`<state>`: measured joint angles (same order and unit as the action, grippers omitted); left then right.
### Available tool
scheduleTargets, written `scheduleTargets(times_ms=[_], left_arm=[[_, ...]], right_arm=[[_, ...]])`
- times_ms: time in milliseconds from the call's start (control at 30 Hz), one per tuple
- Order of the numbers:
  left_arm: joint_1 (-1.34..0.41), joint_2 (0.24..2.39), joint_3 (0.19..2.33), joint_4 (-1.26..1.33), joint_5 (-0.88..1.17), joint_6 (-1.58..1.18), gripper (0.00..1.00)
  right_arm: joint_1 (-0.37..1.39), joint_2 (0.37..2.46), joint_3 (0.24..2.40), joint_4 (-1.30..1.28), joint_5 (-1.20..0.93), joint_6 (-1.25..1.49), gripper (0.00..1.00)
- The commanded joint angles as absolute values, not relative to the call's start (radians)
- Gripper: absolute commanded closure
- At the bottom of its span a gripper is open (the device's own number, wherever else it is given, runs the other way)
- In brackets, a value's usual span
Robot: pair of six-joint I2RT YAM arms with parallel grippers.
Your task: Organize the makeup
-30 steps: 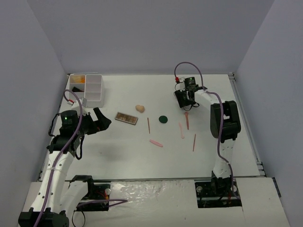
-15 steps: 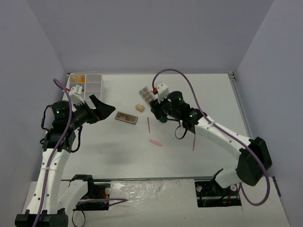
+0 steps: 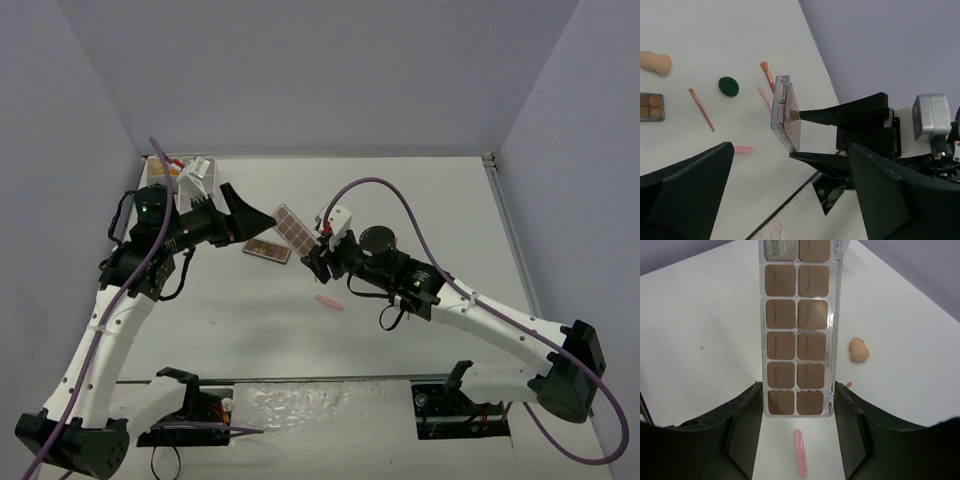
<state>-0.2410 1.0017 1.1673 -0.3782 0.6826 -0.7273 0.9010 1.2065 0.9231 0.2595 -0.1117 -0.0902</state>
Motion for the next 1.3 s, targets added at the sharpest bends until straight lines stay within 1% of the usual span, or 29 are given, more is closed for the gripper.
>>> scheduleTargets(times_ms=[0, 67, 200, 300, 467, 500, 567, 833, 1033, 1133, 1267], left_arm=[[-0.284, 1.041, 1.264, -0.417, 0.685, -0.685, 0.04], [-0.29, 1.063, 1.278, -0.428, 0.689, -0.678, 0.05], [-0.311, 1.112, 1.328, -0.483, 0.695, -0.639, 0.16], [-0.32, 1.153, 1.37, -0.538, 0.702, -0.601, 0.26], [-0.33, 1.195, 1.39, -0.539, 0.739, -0.591, 0.41], [-0.332, 1.2, 1.39, -0.541, 0.743, -0.589, 0.41], [-0.34, 1.208, 1.398, -0.54, 0.747, -0.579, 0.46], [-0.347, 1.226, 1.407, -0.521, 0.774, -0.582, 0.57], [-0.357, 1.235, 1.393, -0.499, 0.808, -0.6, 0.7], [-0.364, 1.238, 1.386, -0.497, 0.808, -0.598, 0.79], [-0.366, 1.238, 1.385, -0.5, 0.806, -0.585, 0.94]], right_arm=[[0.914, 1.155, 0.923, 0.358, -0.14, -0.122, 0.98], [0.916, 1.152, 0.926, 0.342, -0.143, -0.129, 0.98], [0.917, 1.137, 0.92, 0.327, -0.16, -0.139, 0.98], [0.919, 1.124, 0.913, 0.318, -0.165, -0.147, 0.98], [0.919, 1.115, 0.907, 0.299, -0.186, -0.164, 0.98], [0.919, 1.114, 0.906, 0.299, -0.186, -0.164, 0.98], [0.919, 1.111, 0.898, 0.296, -0.194, -0.168, 0.98], [0.919, 1.109, 0.892, 0.291, -0.213, -0.178, 0.98], [0.919, 1.114, 0.885, 0.297, -0.208, -0.178, 0.98], [0.919, 1.115, 0.884, 0.299, -0.205, -0.18, 0.98], [0.918, 1.118, 0.881, 0.301, -0.201, -0.182, 0.97]])
